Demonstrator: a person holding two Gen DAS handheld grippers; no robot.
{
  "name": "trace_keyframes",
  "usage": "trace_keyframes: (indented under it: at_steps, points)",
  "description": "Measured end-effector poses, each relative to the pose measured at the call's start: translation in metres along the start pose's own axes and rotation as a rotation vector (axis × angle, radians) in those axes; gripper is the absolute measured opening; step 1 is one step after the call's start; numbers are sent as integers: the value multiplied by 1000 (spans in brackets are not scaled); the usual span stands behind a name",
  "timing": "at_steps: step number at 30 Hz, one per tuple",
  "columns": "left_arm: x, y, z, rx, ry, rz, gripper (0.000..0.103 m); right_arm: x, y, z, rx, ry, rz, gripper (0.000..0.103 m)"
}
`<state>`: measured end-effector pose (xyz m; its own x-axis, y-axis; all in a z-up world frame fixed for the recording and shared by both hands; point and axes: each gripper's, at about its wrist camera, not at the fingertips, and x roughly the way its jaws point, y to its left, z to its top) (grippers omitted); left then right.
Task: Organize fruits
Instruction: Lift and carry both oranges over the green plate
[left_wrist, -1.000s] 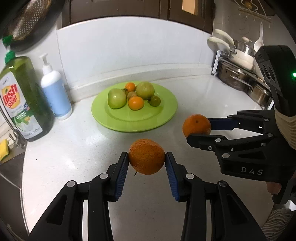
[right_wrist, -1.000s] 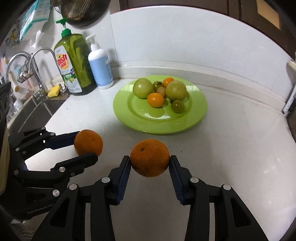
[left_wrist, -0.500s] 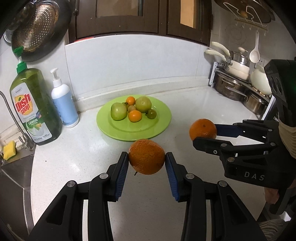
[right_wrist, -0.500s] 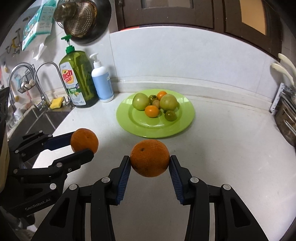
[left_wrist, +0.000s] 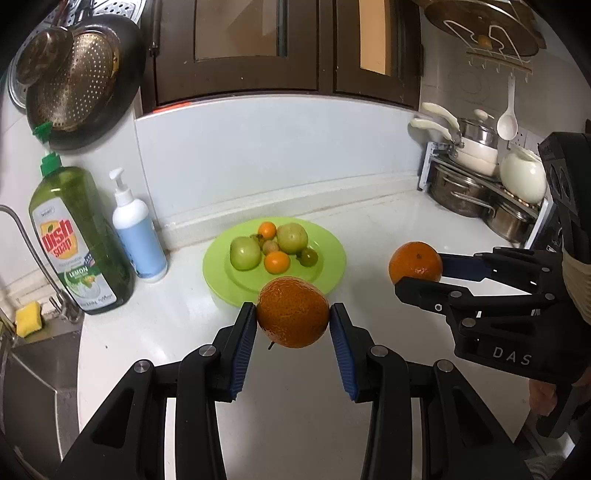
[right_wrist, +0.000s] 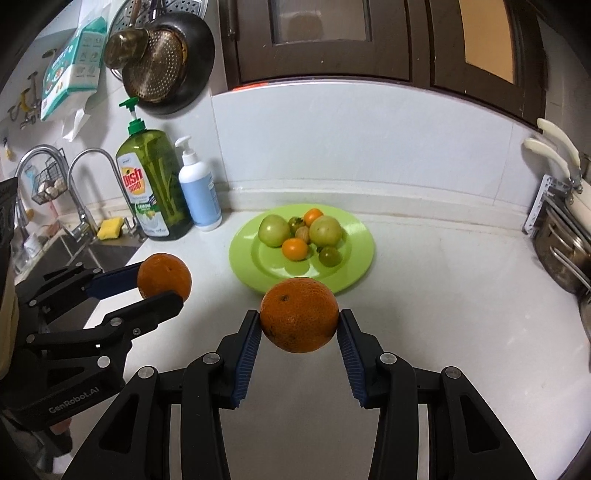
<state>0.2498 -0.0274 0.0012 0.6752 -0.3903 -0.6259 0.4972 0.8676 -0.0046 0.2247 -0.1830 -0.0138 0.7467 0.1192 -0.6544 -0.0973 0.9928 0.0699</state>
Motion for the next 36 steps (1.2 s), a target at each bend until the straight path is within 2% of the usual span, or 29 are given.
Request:
trace_keyframes:
  at_steps: [10, 19, 36]
  points:
    - [26, 20, 21, -21, 10, 9, 40, 19, -4, 21, 10, -17, -24, 44]
    - [60, 36, 37, -28, 43, 21, 40, 54, -10, 42, 17, 11, -25, 44]
    - [139, 69, 41, -62, 164, -6, 40, 134, -18, 55, 44, 144, 9, 44]
